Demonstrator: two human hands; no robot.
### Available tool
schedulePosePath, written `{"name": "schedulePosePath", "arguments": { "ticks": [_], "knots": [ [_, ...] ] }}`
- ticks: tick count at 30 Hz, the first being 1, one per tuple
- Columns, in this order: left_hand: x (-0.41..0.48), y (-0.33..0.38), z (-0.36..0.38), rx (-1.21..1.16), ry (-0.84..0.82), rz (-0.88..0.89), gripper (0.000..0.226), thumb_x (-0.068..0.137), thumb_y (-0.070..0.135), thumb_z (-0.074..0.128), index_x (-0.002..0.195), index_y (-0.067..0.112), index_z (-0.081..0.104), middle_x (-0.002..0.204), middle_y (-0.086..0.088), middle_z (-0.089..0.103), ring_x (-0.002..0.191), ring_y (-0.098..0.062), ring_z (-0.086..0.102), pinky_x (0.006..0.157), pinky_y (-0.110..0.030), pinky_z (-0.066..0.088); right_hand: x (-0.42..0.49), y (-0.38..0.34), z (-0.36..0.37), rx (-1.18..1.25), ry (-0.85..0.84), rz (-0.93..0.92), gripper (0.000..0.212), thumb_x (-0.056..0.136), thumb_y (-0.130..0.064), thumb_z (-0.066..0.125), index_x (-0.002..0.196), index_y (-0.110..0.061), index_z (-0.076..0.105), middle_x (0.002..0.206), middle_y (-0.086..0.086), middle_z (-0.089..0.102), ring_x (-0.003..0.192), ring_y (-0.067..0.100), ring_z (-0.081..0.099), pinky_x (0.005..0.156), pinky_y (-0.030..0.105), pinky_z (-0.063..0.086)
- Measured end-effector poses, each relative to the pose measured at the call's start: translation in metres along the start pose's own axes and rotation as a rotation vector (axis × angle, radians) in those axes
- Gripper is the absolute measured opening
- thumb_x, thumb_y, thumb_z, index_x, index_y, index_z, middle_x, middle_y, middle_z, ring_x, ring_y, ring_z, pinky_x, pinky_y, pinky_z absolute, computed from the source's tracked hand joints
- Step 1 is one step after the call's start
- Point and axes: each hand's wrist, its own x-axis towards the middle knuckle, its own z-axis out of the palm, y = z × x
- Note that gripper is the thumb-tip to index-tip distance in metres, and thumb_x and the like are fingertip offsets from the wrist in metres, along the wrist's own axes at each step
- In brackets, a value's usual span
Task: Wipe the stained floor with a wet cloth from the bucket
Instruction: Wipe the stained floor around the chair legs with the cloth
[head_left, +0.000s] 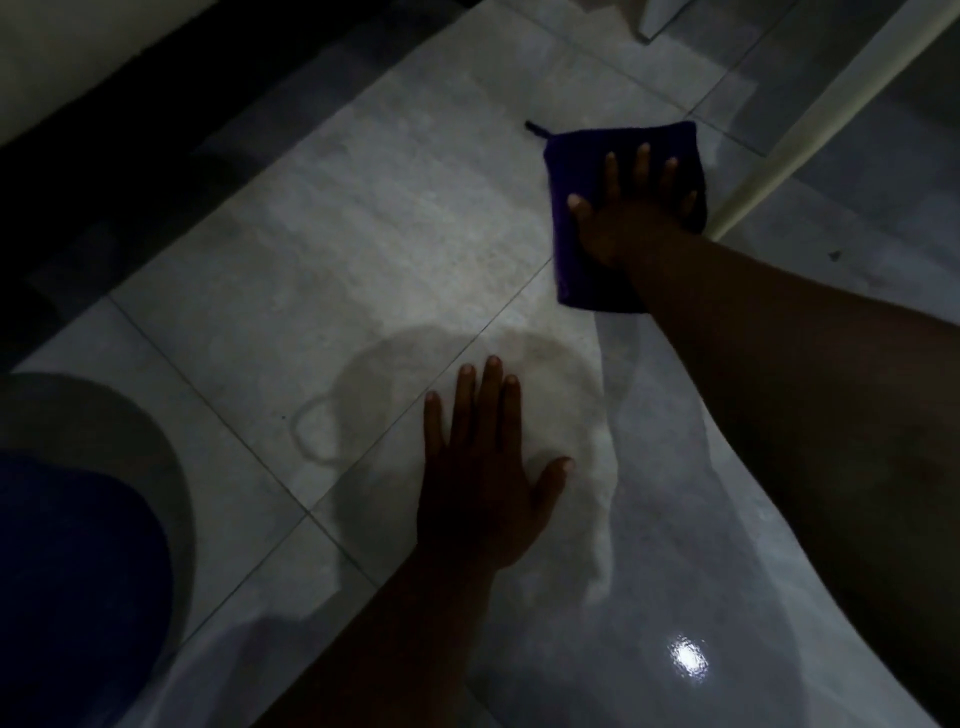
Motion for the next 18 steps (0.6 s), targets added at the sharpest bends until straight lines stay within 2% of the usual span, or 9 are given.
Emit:
{"name": "schedulePosePath", "arguments": {
  "ticks": [1, 5, 7, 10, 13, 14, 16, 18],
  "knots": [
    [0.000, 0.000, 0.000, 0.002, 0.005, 0.000, 0.087, 0.092, 0.071, 0.024, 0.156, 0.012, 0.018, 0.166, -0.010, 0.011, 0.154, -0.029, 0.008, 0.122, -0.057, 0.013, -0.007, -0.001, 0.004, -0.014, 0.012, -0.057, 0.075, 0.095, -0.066, 0.013, 0.155, -0.029, -0.014, 0.164, 0.009, -0.022, 0.150, 0.038, -0.018, 0.118, 0.062, -0.008],
    [-0.001, 0.000, 0.000, 0.044, 0.014, -0.004, 0.084, 0.093, 0.068, 0.025, 0.155, 0.012, 0.022, 0.165, -0.012, 0.018, 0.153, -0.030, 0.015, 0.122, -0.057, 0.015, -0.082, 0.030, 0.037, -0.073, 0.064, -0.525, 0.070, 0.094, -0.061, 0.009, 0.157, -0.032, 0.002, 0.167, 0.003, -0.006, 0.152, 0.032, -0.008, 0.121, 0.059, 0.000],
    [-0.002, -0.001, 0.000, 0.057, 0.013, 0.002, 0.080, 0.095, 0.064, 0.027, 0.155, 0.011, 0.023, 0.164, -0.014, 0.021, 0.153, -0.032, 0.017, 0.121, -0.058, 0.017, -0.137, 0.072, 0.061, -0.102, 0.088, -0.604, 0.066, 0.096, -0.058, 0.015, 0.157, -0.033, 0.013, 0.167, 0.000, 0.004, 0.153, 0.029, 0.000, 0.121, 0.054, 0.004],
    [0.000, 0.002, 0.001, 0.084, 0.003, 0.009, 0.076, 0.097, 0.058, 0.024, 0.155, 0.010, 0.020, 0.165, -0.014, 0.016, 0.153, -0.033, 0.014, 0.121, -0.059, 0.014, -0.204, 0.157, 0.086, -0.110, 0.122, -0.519, 0.069, 0.095, -0.065, 0.021, 0.155, -0.032, 0.021, 0.166, 0.001, 0.014, 0.153, 0.030, 0.010, 0.120, 0.056, 0.013],
    [-0.002, 0.000, 0.003, 0.128, 0.026, 0.016, 0.075, 0.096, 0.056, 0.028, 0.154, 0.009, 0.024, 0.165, -0.014, 0.015, 0.153, -0.034, 0.014, 0.121, -0.059, 0.014, -0.205, 0.234, 0.075, -0.127, 0.130, -0.362, 0.076, 0.092, -0.074, 0.014, 0.154, -0.030, 0.019, 0.164, 0.005, 0.020, 0.151, 0.033, 0.016, 0.118, 0.061, 0.016],
    [-0.001, 0.000, 0.004, 0.143, 0.031, 0.018, 0.075, 0.095, 0.055, 0.029, 0.153, 0.008, 0.025, 0.165, -0.015, 0.017, 0.153, -0.034, 0.016, 0.120, -0.059, 0.014, -0.189, 0.248, 0.065, -0.108, 0.136, -0.270, 0.079, 0.090, -0.075, 0.010, 0.155, -0.031, 0.016, 0.165, 0.005, 0.018, 0.152, 0.032, 0.013, 0.119, 0.060, 0.013],
    [0.003, 0.009, 0.005, 0.114, 0.039, -0.033, 0.074, 0.094, 0.053, 0.030, 0.151, 0.005, 0.031, 0.162, -0.018, 0.023, 0.151, -0.036, 0.021, 0.119, -0.061, 0.017, -0.144, 0.258, 0.041, -0.014, 0.142, -0.047, 0.081, 0.087, -0.076, 0.008, 0.156, -0.034, 0.003, 0.167, 0.002, 0.000, 0.153, 0.028, -0.001, 0.121, 0.059, 0.004],
    [0.009, 0.034, 0.006, 0.009, 0.061, -0.104, 0.074, 0.091, 0.051, 0.029, 0.147, 0.003, 0.037, 0.160, -0.020, 0.029, 0.149, -0.038, 0.026, 0.118, -0.063, 0.020, -0.091, 0.248, 0.022, 0.059, 0.126, 0.080, 0.077, 0.091, -0.072, 0.011, 0.156, -0.034, -0.008, 0.166, 0.000, -0.014, 0.153, 0.029, -0.011, 0.120, 0.060, -0.001]
  ]
}}
